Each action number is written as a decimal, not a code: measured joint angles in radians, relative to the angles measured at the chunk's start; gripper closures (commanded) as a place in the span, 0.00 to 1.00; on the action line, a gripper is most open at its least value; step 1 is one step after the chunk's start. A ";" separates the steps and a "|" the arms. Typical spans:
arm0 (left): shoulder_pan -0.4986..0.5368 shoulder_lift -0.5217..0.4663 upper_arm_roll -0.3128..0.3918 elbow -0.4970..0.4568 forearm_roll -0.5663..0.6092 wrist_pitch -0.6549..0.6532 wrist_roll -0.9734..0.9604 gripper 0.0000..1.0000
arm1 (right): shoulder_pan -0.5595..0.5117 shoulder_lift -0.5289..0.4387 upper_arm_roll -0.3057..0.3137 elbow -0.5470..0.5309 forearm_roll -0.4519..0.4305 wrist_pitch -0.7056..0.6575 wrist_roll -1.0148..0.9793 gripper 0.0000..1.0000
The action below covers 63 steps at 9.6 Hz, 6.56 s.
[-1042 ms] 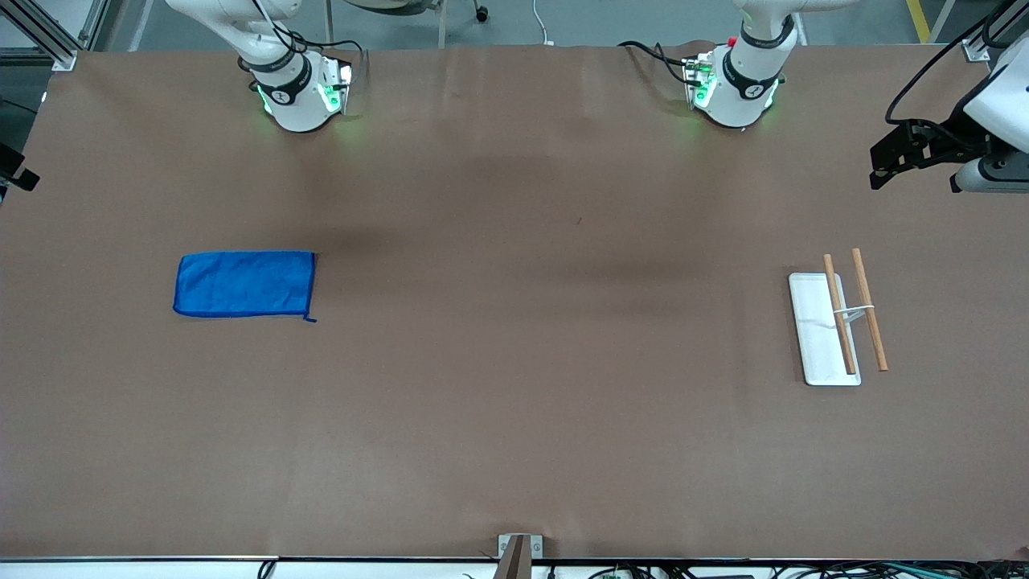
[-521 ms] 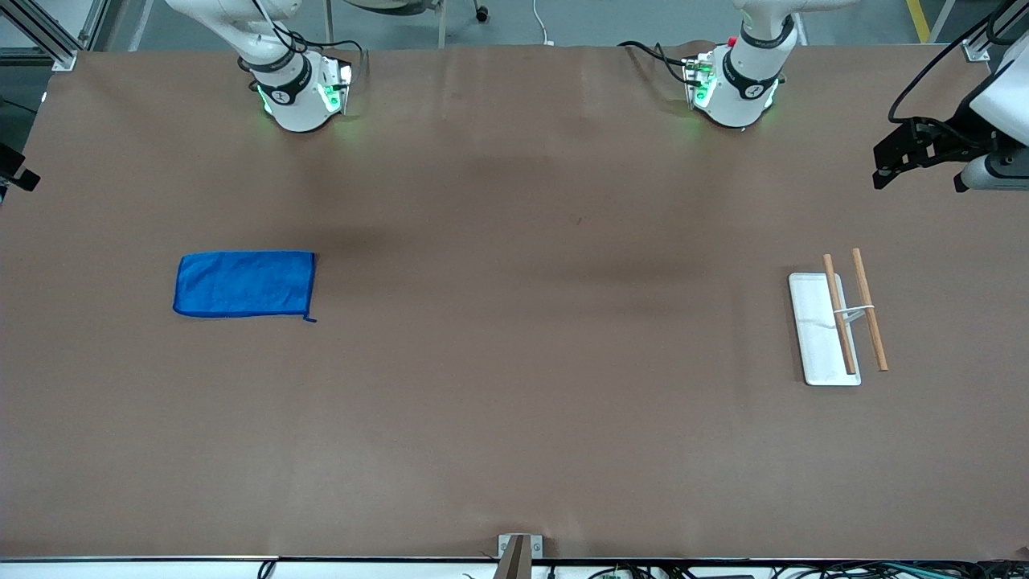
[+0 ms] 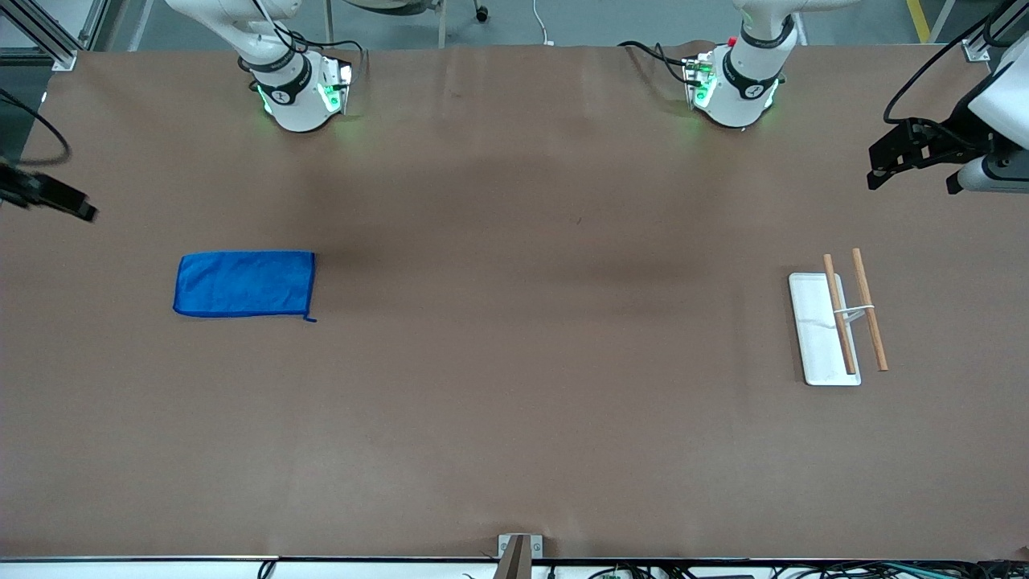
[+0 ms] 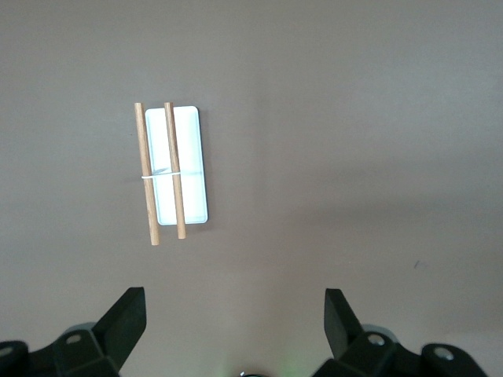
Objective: Right arm passes towel to left arm to hang
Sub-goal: 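Lower the right gripper onto the blue towel edge and grasp it, then lift the towel with the right gripper while the left gripper approaches, then grasp the towel with the left gripper beside the right gripper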
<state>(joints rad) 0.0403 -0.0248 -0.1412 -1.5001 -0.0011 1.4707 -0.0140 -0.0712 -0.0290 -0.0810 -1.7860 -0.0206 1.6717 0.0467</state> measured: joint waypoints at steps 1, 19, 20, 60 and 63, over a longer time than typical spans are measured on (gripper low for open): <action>0.000 0.003 0.000 0.000 -0.001 0.000 0.000 0.00 | 0.001 0.009 0.000 -0.113 0.000 0.129 -0.020 0.00; -0.007 0.015 -0.012 0.002 -0.011 -0.001 0.019 0.00 | -0.029 0.354 -0.008 -0.680 -0.002 1.126 -0.211 0.70; -0.005 0.015 -0.012 0.002 -0.011 -0.001 0.019 0.00 | -0.029 0.352 -0.008 -0.680 -0.002 1.126 -0.211 0.90; 0.023 0.602 -0.247 -0.588 -1.845 -0.254 0.761 0.71 | 0.073 0.222 0.808 -0.123 1.843 0.674 -0.349 1.00; 0.046 0.601 -0.244 -0.563 -1.845 -0.254 0.749 1.00 | 0.073 0.222 0.808 -0.123 1.843 0.675 -0.350 1.00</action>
<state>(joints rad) 0.0864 0.5765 -0.3852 -2.0628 -1.8465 1.2165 0.7350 0.0018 0.1933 0.7273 -1.9091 1.8220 2.3462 -0.3029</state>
